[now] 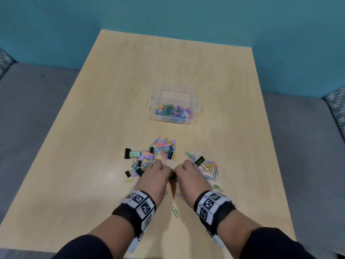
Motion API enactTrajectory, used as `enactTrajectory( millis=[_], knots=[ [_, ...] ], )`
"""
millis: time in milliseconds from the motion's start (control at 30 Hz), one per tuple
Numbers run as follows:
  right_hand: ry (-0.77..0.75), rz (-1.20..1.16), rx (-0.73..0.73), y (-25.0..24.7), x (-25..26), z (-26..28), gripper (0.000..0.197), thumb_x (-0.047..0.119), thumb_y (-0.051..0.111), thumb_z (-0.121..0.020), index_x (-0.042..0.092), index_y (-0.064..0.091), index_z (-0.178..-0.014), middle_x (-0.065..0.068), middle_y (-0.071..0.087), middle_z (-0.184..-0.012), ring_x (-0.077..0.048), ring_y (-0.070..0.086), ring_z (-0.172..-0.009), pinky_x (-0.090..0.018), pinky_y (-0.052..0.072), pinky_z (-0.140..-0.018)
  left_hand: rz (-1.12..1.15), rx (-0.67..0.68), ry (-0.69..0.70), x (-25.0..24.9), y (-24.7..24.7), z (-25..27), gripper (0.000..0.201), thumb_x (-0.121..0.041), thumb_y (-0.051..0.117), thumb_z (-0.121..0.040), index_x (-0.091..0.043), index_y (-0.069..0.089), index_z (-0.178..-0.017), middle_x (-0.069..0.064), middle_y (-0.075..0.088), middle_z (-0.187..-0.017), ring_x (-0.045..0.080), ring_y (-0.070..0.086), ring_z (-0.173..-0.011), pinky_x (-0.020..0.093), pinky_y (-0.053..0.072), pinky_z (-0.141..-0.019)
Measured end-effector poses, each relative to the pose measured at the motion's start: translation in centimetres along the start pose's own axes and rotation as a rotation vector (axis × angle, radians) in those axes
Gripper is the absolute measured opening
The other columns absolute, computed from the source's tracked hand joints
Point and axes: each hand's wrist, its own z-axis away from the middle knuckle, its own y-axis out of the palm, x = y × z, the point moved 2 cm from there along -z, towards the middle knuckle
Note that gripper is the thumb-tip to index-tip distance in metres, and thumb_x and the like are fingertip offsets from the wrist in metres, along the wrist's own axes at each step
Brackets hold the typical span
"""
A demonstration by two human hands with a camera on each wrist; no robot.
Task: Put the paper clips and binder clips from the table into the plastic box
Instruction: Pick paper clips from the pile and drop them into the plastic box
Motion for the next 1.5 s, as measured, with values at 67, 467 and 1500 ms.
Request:
enactTrajectory(
  millis=[67, 467, 1500],
  knots=[
    [-0.03, 0.005, -0.003, -0.3, -0.3, 0.1, 0.039, -0.012, 0.051, -0.066, 0.012, 0.047, -0.095, -0.011, 0.042, -0.103, -0.027, 0.042, -0.088, -0.036, 0.038, -0.065, -0.044, 0.01, 0.02, 0.2, -0.1, 0.0, 0.022, -0.004, 0.062, -0.074, -0.017, 0.051, -0.088, 0.001, 0.038, -0.092, 0.016, 0.031, -0.07, 0.028, 0.028, -0.06],
    [-0.045, -0.042, -0.107, -1.2, -1.7, 0.2, 0.04, 0.004, 0.064, -0.082, 0.022, 0.029, -0.074, 0.005, 0.032, -0.08, -0.017, 0.035, -0.052, -0.028, 0.029, -0.049, 0.065, 0.013, -0.024, 0.7, -1.0, 0.5, 0.02, -0.005, 0.07, -0.072, -0.019, 0.057, -0.075, -0.007, 0.037, -0.072, 0.014, 0.042, -0.057, 0.029, 0.039, -0.048],
    [0.153, -0.157, -0.098, -13.3, -7.6, -9.5, 0.015, 0.023, 0.049, -0.089, 0.014, 0.061, -0.088, -0.007, 0.062, -0.092, -0.028, 0.059, -0.082, -0.035, 0.048, -0.073, 0.244, -0.174, -0.041, 2.2, -11.6, -8.3, 0.024, -0.03, 0.059, -0.087, -0.02, 0.064, -0.108, 0.004, 0.057, -0.1, 0.024, 0.06, -0.082, 0.034, 0.048, -0.076]
  ],
)
